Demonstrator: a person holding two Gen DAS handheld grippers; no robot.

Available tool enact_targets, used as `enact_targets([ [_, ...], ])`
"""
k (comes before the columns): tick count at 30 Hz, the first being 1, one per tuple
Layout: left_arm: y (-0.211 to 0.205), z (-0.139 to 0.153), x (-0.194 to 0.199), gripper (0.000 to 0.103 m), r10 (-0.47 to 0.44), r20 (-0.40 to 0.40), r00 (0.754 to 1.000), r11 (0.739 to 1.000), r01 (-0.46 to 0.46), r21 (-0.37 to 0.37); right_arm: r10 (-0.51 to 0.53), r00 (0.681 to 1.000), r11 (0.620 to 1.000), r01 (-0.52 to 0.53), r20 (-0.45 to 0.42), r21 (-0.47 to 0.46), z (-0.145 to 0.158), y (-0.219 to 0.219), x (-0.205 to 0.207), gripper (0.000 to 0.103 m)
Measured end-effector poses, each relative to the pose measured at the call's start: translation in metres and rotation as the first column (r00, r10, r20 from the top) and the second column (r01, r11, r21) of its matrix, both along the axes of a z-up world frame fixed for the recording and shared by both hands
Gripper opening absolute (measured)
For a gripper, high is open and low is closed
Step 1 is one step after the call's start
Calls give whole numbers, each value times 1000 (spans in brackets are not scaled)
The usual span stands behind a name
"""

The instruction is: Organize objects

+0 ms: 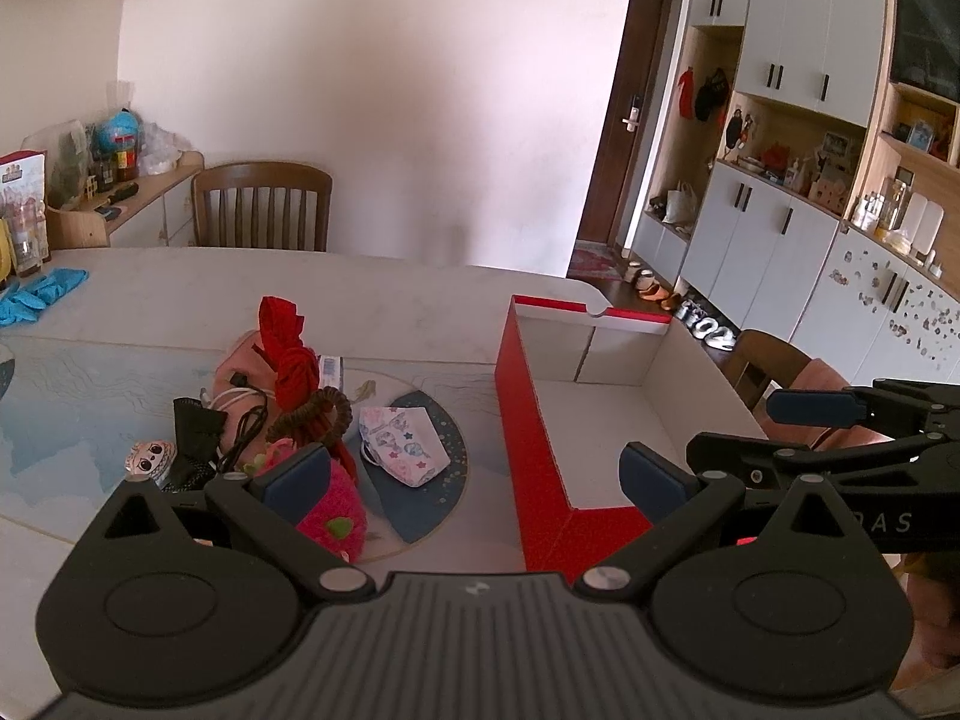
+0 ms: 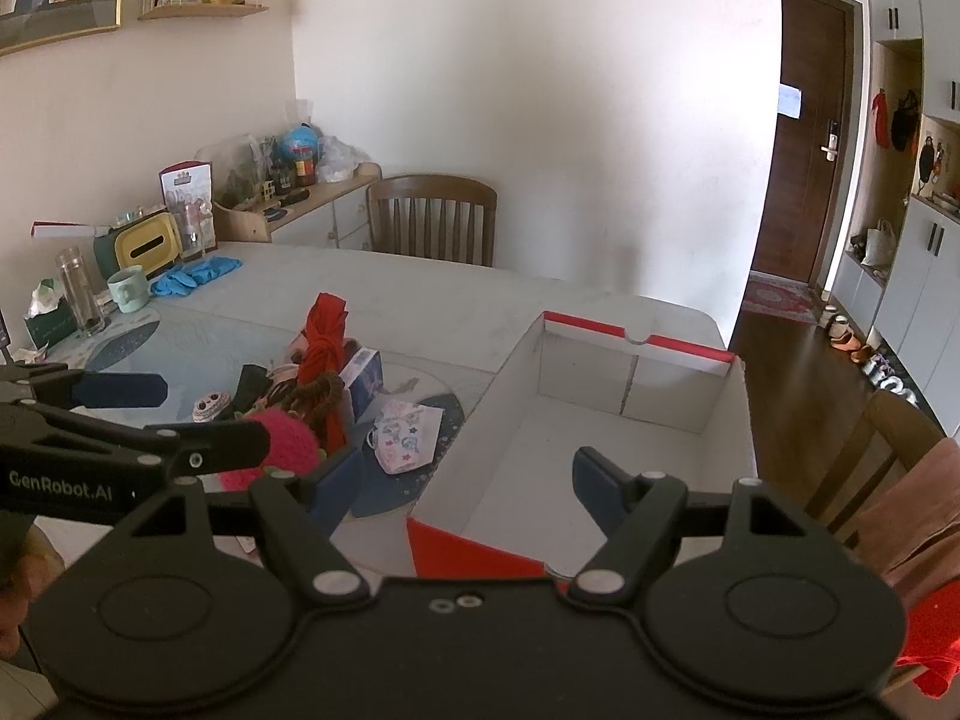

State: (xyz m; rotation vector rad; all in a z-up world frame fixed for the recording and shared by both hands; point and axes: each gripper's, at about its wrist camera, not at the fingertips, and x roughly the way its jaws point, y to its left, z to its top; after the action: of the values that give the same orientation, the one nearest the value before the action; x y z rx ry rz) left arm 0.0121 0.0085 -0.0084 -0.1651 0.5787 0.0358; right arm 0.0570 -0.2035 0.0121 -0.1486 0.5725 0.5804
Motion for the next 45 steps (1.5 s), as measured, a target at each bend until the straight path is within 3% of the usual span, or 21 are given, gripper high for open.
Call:
enact_targets([
  [23,12,7,7,103,-7,-23,1000,1000,7,5,-6,1000,999,5,-26,-34,3,18,8,76],
  [37,15,7,32,103,-42,-57,997,999,42,1,-25,998,999,22,-54,-50,2,22,28,76],
  [45,28,-10,54,103,-21,-118,993,999,17,-32,-149,982,987,141,-116,-73,-12,-1,63,76],
])
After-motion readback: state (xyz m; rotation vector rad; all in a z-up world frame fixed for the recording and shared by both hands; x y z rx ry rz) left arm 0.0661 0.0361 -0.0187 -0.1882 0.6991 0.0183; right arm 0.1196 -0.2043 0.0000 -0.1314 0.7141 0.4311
